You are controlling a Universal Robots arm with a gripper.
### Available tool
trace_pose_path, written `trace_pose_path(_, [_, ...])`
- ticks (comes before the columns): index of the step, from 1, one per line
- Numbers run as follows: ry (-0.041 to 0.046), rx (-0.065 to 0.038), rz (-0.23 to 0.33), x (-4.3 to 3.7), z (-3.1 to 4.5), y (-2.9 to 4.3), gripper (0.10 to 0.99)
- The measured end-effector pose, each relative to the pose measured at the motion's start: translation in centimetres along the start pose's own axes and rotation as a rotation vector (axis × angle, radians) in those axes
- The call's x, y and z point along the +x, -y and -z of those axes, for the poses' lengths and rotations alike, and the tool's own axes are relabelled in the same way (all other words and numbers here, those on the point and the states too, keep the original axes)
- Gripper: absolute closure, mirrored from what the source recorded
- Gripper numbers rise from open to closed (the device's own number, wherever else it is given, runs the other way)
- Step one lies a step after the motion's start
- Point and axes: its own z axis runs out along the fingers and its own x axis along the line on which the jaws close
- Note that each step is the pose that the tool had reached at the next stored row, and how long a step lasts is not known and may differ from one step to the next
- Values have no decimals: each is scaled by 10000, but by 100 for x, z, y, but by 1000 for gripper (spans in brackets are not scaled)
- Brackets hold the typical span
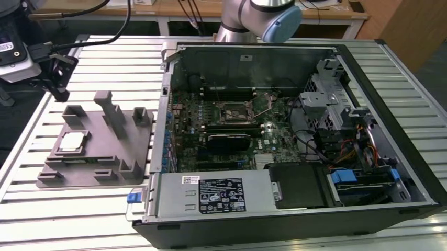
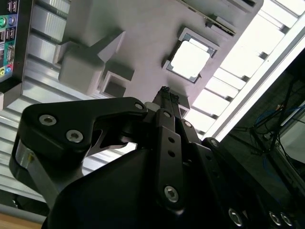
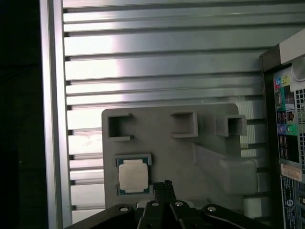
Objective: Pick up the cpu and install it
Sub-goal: 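Reach for the cpu, then pick up the cpu and move it towards the insertion slot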
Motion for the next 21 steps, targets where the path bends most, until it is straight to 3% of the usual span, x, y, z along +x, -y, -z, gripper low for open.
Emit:
trace_pose_path(5, [0, 0, 1, 28, -47, 5, 980])
trace_pose_path(21, [-2, -23, -1, 50, -84, 8, 980])
